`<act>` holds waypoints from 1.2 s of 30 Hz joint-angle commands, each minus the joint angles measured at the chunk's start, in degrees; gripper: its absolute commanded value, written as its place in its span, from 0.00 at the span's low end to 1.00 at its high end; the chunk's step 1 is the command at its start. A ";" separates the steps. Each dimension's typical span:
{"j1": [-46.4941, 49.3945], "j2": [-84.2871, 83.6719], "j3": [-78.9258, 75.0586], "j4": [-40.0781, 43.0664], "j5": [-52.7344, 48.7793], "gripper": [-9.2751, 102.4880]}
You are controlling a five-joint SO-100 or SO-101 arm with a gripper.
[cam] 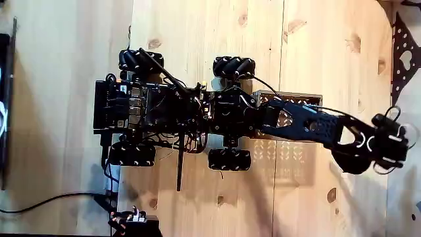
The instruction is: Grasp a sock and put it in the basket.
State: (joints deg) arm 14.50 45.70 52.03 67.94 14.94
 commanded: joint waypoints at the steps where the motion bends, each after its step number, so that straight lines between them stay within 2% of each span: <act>1: -1.14 18.37 9.49 -7.47 1.05 0.08; 8: -1.41 39.46 21.97 -9.76 1.76 0.08; 19: -2.37 58.62 22.85 -9.40 8.44 0.08; 30: -8.00 94.83 58.62 -27.33 12.30 0.08; 34: -8.79 101.87 67.06 -26.81 11.87 0.08; 36: -8.79 104.50 68.82 -22.06 10.28 0.08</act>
State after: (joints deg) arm 5.54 146.34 119.62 42.63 26.54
